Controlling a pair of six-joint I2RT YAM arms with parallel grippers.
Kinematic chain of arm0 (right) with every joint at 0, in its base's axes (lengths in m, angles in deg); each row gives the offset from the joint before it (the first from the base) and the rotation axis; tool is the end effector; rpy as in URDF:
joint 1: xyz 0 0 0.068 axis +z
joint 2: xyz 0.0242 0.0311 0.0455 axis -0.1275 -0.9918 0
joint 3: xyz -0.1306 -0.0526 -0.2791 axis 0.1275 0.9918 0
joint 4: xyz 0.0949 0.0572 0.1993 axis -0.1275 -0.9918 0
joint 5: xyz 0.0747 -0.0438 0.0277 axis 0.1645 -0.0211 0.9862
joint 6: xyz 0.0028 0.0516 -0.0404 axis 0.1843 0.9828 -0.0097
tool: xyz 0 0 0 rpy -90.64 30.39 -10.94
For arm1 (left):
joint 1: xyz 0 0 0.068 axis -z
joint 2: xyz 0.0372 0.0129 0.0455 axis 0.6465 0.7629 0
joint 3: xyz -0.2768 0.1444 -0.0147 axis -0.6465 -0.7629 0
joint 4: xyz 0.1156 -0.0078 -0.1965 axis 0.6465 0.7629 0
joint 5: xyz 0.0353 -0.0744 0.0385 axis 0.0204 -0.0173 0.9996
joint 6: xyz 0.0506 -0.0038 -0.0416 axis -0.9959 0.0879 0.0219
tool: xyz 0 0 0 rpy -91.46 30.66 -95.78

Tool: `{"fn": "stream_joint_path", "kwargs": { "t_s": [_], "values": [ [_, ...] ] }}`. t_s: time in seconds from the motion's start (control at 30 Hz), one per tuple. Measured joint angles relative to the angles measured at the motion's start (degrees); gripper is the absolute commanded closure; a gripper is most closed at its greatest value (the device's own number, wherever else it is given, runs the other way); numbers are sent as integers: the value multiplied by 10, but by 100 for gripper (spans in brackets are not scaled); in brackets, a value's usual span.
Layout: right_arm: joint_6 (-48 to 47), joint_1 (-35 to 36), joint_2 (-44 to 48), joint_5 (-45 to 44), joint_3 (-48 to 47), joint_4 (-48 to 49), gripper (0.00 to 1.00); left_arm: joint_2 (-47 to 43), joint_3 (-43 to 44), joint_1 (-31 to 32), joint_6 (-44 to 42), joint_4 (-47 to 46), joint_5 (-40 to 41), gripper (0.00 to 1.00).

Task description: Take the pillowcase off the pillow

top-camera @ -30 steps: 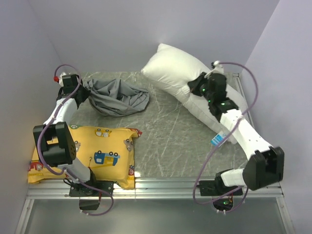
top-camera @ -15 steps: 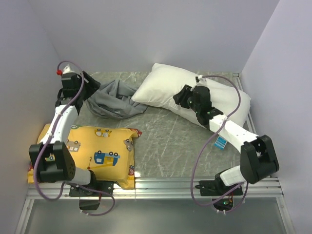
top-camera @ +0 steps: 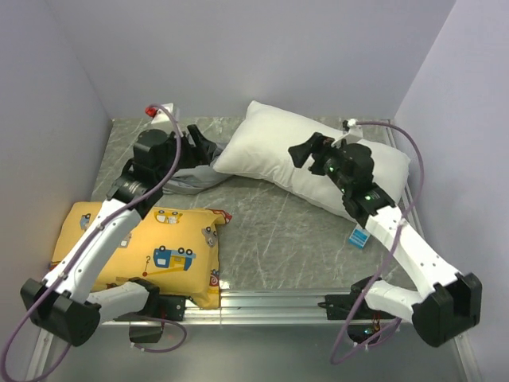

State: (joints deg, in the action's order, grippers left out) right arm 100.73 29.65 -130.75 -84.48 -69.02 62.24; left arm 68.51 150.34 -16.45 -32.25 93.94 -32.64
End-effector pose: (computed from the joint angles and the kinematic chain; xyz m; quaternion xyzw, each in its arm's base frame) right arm 0.2115 0.0890 0.3870 0.0491 0.7590 0.3071 0.5721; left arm 0.2064 -0.0886 0.4262 -0.0423 0.7849 -0.2539 0.5637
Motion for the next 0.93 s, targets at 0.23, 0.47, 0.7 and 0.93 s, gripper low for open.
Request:
{"fn": "stream_joint_path", "kwargs": {
  "t_s": [0.23,0.47,0.7,0.93],
  "values": [
    [-23,-10,132,-24,37,-54,0,-57,-33,-4,-19,14,-21,1],
    [-38,-13,184,-45,67,-88,0,-91,-95,-4,-20,12,-30,1],
    [-45,-14,181,-45,67,-104,0,-108,-96,-4,-20,9,-30,1],
    [-45,-14,180,-45,69,-104,0,-115,-96,-4,-22,6,-37,0]
  ]
}}
